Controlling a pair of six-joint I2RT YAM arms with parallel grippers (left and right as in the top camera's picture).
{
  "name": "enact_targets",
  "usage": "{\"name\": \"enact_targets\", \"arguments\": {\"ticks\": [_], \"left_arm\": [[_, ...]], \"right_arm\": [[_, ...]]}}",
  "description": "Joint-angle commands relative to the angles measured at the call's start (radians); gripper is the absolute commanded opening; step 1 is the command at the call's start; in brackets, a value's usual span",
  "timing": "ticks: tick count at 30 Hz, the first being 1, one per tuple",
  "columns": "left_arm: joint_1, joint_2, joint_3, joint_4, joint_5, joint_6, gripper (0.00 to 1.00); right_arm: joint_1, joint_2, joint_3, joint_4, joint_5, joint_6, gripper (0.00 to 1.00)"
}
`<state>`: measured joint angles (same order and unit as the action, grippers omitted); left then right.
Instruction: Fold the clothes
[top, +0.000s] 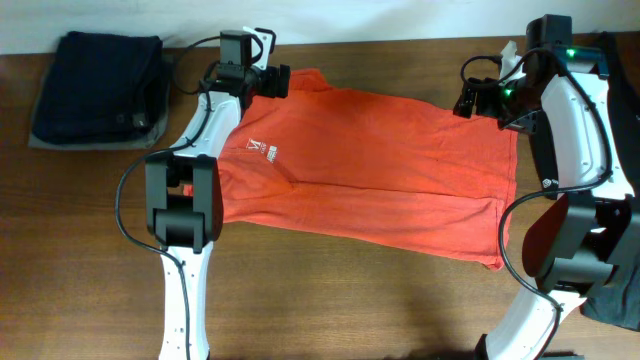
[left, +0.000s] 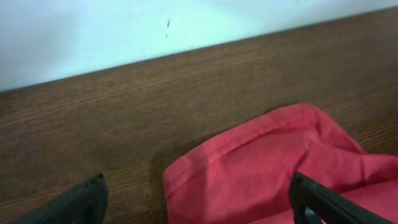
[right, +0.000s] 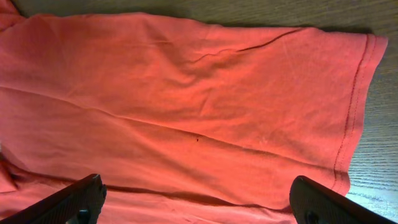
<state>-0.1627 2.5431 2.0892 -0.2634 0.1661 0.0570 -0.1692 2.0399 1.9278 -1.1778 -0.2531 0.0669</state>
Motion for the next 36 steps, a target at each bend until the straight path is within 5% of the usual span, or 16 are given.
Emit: {"name": "enact_targets", "arguments": {"ticks": [1, 15, 25, 32, 34, 36], "left_arm": [[-0.003, 0.043, 0.027, 0.0, -0.01, 0.027, 0.89], [-0.003, 0.082, 0.027, -0.017, -0.031, 0.028, 0.71], [-0.003, 0.082, 0.116, -0.037, -0.036, 0.027, 0.28], [-0.003, 0.082, 0.277, -0.167, -0.036, 0.027, 0.16], [-0.003, 0.082, 0.297, -0.184, -0.036, 0.027, 0.23], [-0.003, 0.082, 0.301, -0.188, -0.032, 0.027, 0.44]], "right_arm": [[0.007, 0.015, -0.007, -0.004, -0.005, -0.011, 0.99], [0.007, 0.015, -0.007, -0.02, -0.005, -0.011, 0.99], [0.007, 0.015, -0.007, -0.019, 0.006, -0.011, 0.99], [0.007, 0.022, -0.007, 0.012, 0.074, -0.011, 0.99], [0.005, 0.028, -0.007, 0.015, 0.074, -0.011, 0.99], [0.005, 0.036, -0.007, 0.014, 0.073, -0.011, 0.99]]}}
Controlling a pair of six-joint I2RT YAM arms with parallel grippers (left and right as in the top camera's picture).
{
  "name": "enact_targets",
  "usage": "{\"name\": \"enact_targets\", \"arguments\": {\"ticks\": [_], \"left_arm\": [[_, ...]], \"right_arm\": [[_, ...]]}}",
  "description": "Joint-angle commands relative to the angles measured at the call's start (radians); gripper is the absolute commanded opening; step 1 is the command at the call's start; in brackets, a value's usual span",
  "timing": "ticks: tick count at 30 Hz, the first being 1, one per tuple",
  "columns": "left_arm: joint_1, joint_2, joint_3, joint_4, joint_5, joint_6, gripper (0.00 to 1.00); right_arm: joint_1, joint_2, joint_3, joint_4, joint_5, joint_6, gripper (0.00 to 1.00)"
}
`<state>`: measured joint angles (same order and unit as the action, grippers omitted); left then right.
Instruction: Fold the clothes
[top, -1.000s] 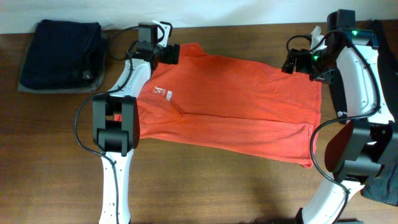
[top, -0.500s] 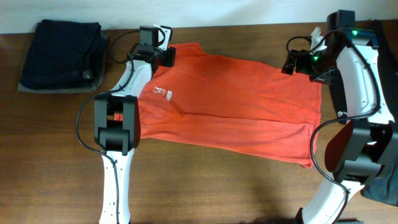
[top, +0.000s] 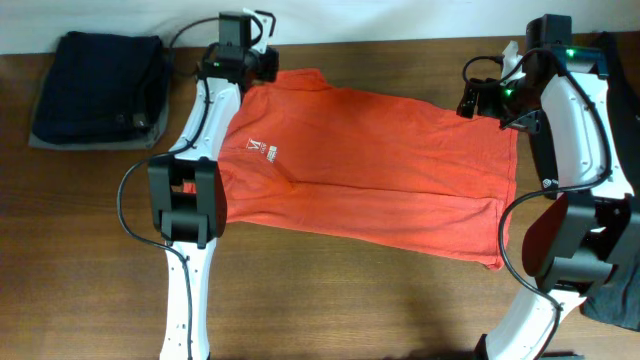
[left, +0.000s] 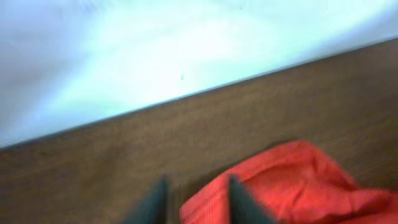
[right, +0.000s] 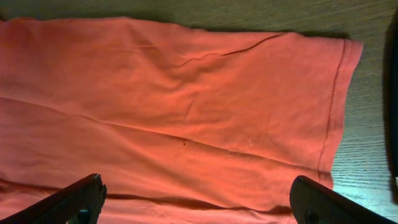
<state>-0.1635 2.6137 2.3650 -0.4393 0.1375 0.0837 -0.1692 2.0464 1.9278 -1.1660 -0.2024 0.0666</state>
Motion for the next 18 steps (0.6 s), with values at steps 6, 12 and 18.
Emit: {"name": "enact_targets", "arguments": {"ticks": [6, 12, 18], "left_arm": [[-0.002, 0.05, 0.025, -0.043, -0.003, 0.002, 0.62], [-0.004, 0.118, 0.025, -0.043, -0.001, 0.002, 0.63], [-0.004, 0.132, 0.025, -0.029, -0.001, 0.002, 0.61]], "right_arm": [[0.006, 0.055, -0.007, -0.003, 0.018, -0.01, 0.99], [0.006, 0.07, -0.007, -0.017, 0.018, -0.01, 0.99], [0.006, 0.072, -0.007, -0.016, 0.019, -0.01, 0.99]]}}
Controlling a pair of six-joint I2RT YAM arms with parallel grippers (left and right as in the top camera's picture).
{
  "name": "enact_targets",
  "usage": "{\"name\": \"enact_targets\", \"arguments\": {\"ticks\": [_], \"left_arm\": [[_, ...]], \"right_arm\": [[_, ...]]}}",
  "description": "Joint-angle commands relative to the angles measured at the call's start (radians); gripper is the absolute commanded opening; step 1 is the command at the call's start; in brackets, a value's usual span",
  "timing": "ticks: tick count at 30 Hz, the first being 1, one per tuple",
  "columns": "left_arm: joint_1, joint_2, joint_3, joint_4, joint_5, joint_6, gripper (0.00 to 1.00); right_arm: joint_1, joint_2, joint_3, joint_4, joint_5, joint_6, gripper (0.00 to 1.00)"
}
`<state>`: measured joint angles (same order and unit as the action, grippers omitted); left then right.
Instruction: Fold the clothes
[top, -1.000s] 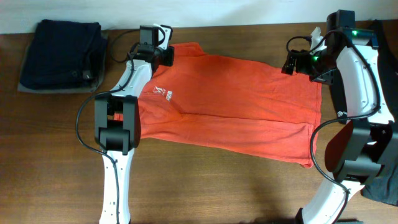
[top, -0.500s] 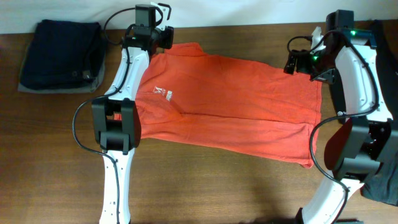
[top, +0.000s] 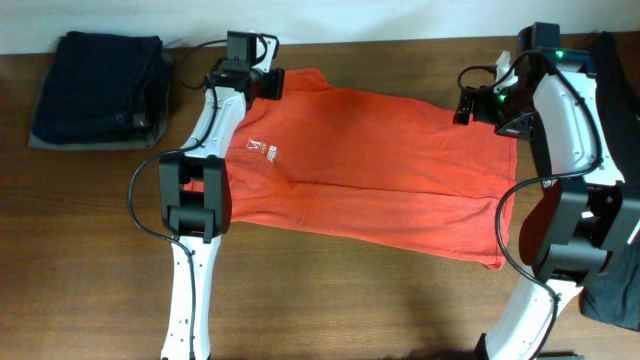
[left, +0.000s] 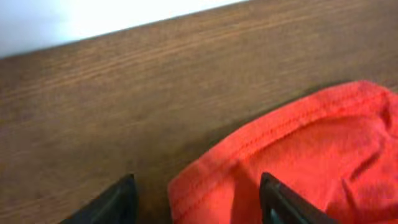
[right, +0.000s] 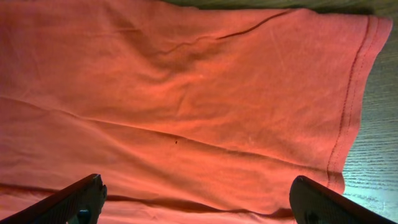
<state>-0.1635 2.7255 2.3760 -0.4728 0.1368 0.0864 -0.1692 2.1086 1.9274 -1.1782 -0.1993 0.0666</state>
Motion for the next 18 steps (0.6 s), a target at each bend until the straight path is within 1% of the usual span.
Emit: {"name": "enact_targets", "arguments": {"ticks": [1, 3, 4, 5, 8, 10, 13, 14, 18], "left_arm": [[-0.004, 0.02, 0.014, 0.008, 0.0, -0.001, 0.59], [-0.005, 0.02, 0.014, 0.01, 0.0, -0.001, 0.5], [-0.005, 0.02, 0.014, 0.015, 0.0, -0.002, 0.4], [-0.005, 0.02, 0.014, 0.018, 0.0, -0.002, 0.35], [-0.005, 0.019, 0.023, 0.021, -0.002, -0.002, 0.2], [-0.005, 0.019, 0.025, 0.018, -0.003, -0.002, 0.12], [-0.005, 0.019, 0.025, 0.012, -0.003, -0.002, 0.02], [-0.005, 0.019, 0.025, 0.011, -0.003, -0.002, 0.01], [-0.005, 0.019, 0.025, 0.011, -0.003, -0.002, 0.01]], "right_arm": [[0.006, 0.01, -0.007, -0.004, 0.016, -0.01, 0.99], [0.006, 0.01, -0.007, -0.002, 0.017, -0.01, 0.99], [0.005, 0.01, -0.007, 0.005, 0.024, -0.01, 0.98], [0.005, 0.01, -0.007, 0.014, 0.035, -0.01, 0.96], [0.005, 0.01, -0.007, 0.051, 0.082, -0.007, 0.95], [0.005, 0.012, -0.007, 0.079, 0.111, -0.007, 0.95], [0.005, 0.021, -0.007, 0.122, 0.15, -0.007, 0.95], [0.005, 0.024, -0.007, 0.134, 0.161, -0.007, 0.95], [0.003, 0.051, -0.007, 0.166, 0.199, -0.007, 0.98]]}}
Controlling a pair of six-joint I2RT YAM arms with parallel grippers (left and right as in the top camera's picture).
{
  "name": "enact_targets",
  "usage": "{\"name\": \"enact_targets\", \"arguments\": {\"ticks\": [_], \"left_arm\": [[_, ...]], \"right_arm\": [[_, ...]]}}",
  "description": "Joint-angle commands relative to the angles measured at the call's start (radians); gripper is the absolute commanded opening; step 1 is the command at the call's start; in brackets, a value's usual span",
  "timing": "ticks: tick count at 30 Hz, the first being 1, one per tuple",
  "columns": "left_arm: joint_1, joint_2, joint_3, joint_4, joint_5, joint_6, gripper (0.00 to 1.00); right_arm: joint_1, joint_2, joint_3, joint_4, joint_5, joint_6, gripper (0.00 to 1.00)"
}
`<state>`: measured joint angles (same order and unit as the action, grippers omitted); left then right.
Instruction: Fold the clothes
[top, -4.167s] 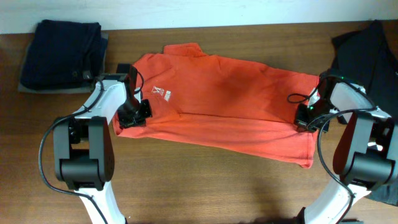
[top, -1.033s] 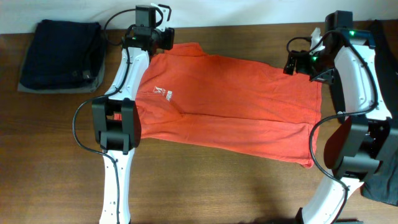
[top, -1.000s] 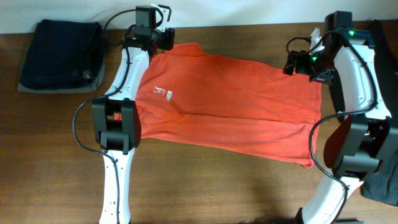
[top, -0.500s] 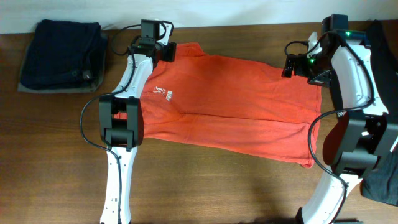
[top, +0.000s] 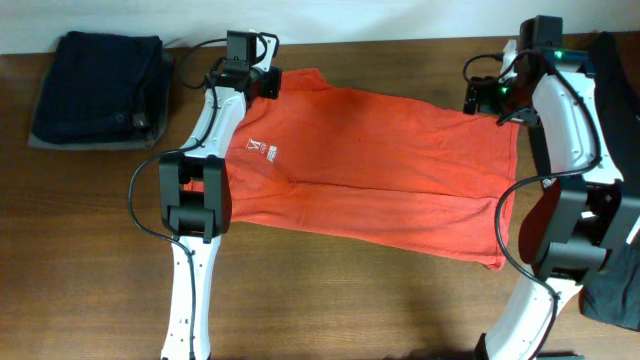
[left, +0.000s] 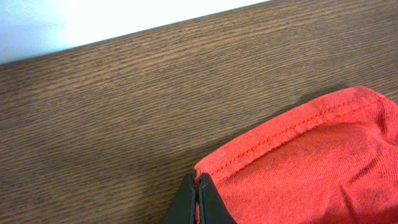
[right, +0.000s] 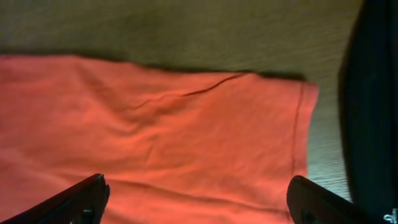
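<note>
An orange T-shirt (top: 370, 165) lies spread flat across the brown table, with a small white logo near its left side. My left gripper (left: 198, 186) is shut on the hem of the shirt's far left sleeve (left: 292, 162), its fingers pressed together over the stitched edge. In the overhead view that left gripper (top: 268, 82) sits at the shirt's top left corner. My right gripper (right: 196, 199) is open, its fingers (right: 81, 198) wide apart above the shirt's far right hem (right: 298, 124). Overhead, the right gripper (top: 487, 97) hovers at the top right corner.
A folded dark navy garment (top: 98, 88) lies at the table's far left. Another dark cloth (top: 612, 290) hangs at the right edge, also seen as dark cloth (right: 373, 106) beside the shirt. The white wall (left: 93, 25) borders the table's back edge.
My left gripper has shut on the sleeve hem; before, its fingers stood open around it. My right gripper has moved toward the table's back edge, still open over the shirt's right hem.
At first both grippers stood open over the shirt's far corners. The left wrist view then blurred with its fingers close together, and later they were open round the sleeve hem. Now the left is shut on that hem; the right remains open.
</note>
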<state>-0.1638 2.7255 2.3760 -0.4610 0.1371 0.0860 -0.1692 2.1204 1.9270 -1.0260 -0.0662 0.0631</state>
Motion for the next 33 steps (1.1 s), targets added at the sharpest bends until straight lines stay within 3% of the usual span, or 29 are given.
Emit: {"name": "enact_targets", "arguments": {"ticks": [1, 14, 22, 33], "left_arm": [[-0.005, 0.019, 0.025, -0.001, -0.004, -0.001, 0.01], [-0.005, 0.019, 0.025, -0.004, -0.004, -0.002, 0.01], [-0.005, 0.02, 0.025, -0.005, -0.003, -0.002, 0.01], [-0.005, 0.019, 0.025, -0.005, -0.004, -0.002, 0.01]], "right_arm": [[0.001, 0.046, -0.006, 0.02, 0.077, -0.004, 0.99], [-0.183, 0.201, -0.006, 0.159, -0.245, -0.066, 0.99], [-0.199, 0.222, -0.006, 0.253, -0.237, -0.111, 0.98], [-0.198, 0.272, -0.006, 0.26, -0.237, -0.108, 0.95]]}}
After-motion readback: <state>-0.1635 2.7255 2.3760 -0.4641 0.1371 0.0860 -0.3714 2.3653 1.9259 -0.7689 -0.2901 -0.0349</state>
